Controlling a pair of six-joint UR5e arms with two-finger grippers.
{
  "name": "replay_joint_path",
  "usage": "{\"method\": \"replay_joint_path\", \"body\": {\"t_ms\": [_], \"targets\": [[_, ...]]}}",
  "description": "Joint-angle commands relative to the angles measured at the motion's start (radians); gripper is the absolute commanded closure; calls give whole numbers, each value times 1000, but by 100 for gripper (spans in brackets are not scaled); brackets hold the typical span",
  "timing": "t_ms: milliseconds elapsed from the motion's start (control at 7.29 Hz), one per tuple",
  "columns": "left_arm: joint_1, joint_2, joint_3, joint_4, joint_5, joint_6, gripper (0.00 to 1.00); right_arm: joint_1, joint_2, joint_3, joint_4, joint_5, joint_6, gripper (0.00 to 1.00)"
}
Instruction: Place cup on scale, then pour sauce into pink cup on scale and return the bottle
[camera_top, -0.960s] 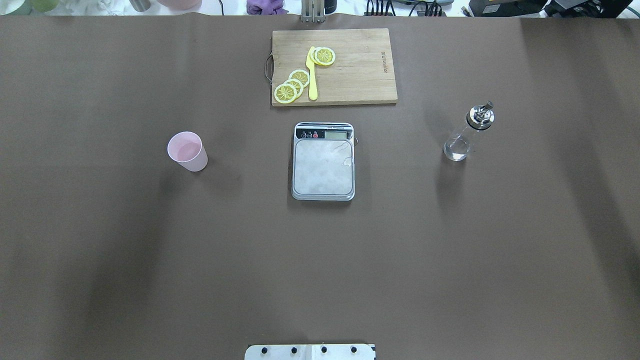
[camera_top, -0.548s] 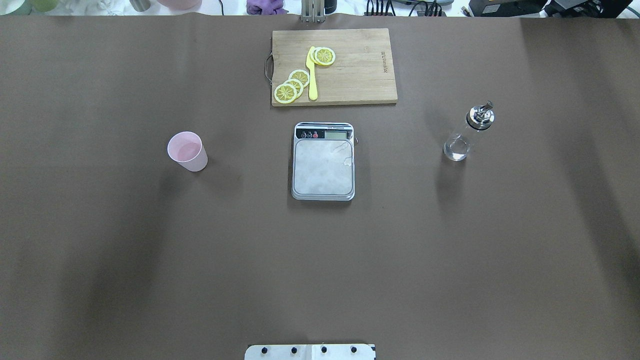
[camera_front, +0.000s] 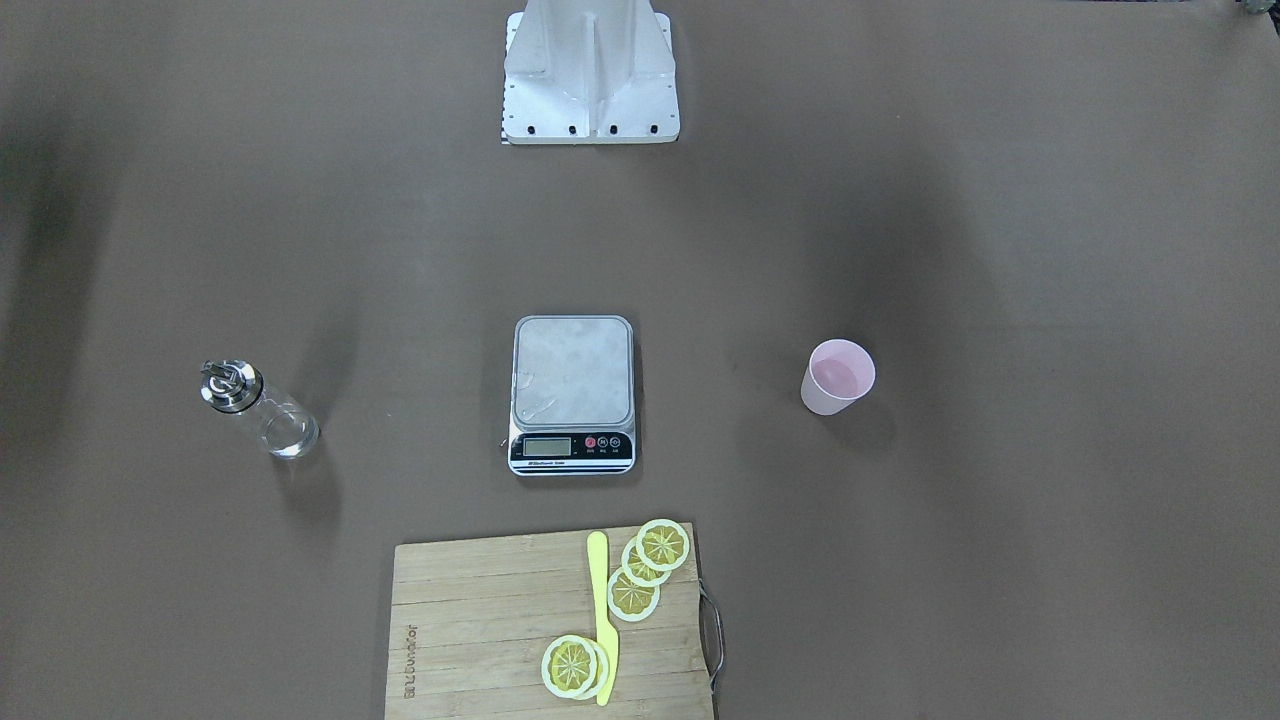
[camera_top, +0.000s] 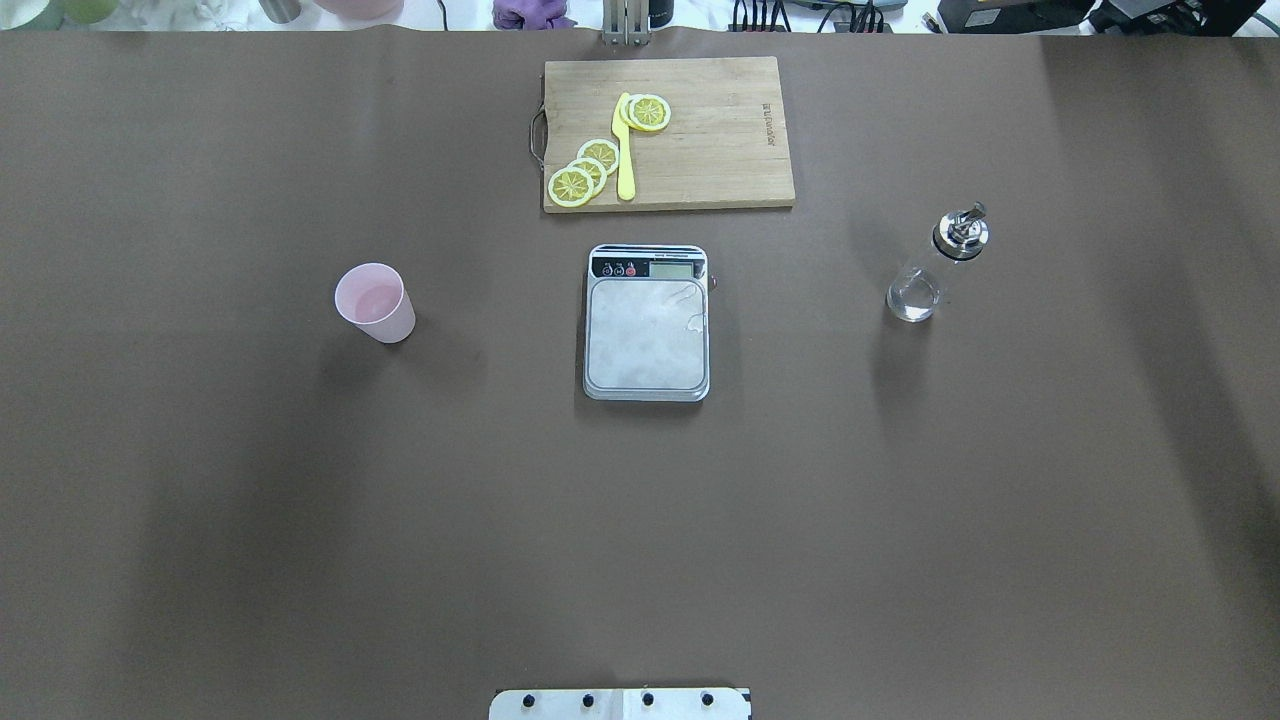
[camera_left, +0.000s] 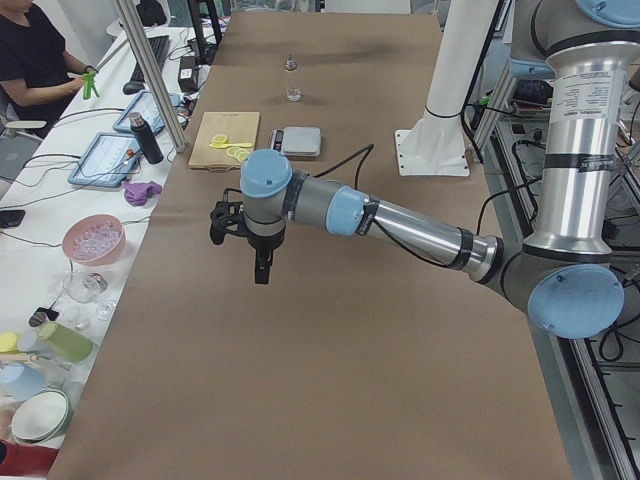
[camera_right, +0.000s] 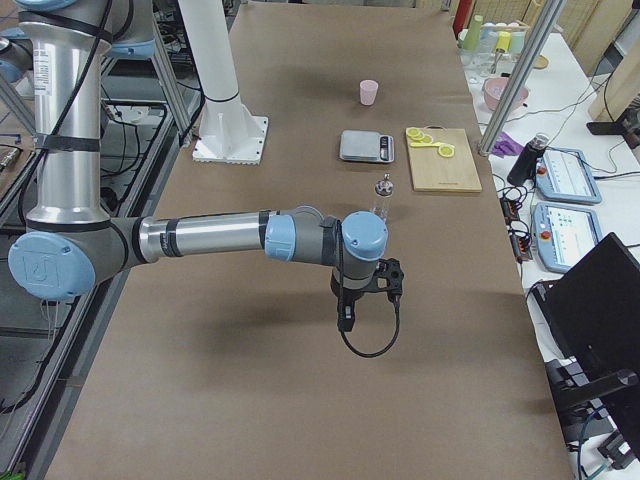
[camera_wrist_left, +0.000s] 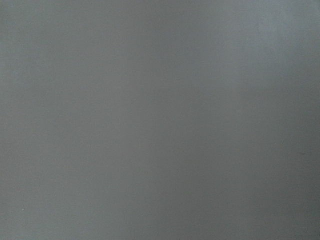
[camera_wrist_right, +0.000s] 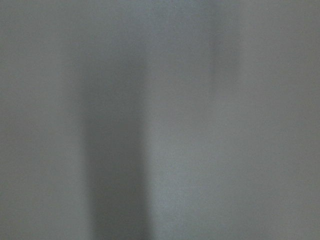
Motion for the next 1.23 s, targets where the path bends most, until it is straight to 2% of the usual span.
{"method": "replay_joint_path", "body": {"t_ms": [0,137,411,548,685,960,1097], "targets": [[161,-95,-95,20,9,-351,2,0,-1,4,0,7,0,0],[229,-108,-111,16,68,-431,2,0,2,5,0,7,0,0],[396,-227,-94,5,161,-678,2,0,5,7,0,8,2,0],[523,-264,-73,-1,290,-767,2,0,10,1,0,16,2,0],[579,-287,-22,-56,326,-815,2,0,13,-3,0,16,2,0],[644,-287,93,-259,363,-924,2,0,13,-3,0,16,2,0],[664,-289,127,-285,389,-924,2,0,13,-3,0,16,2,0]]}}
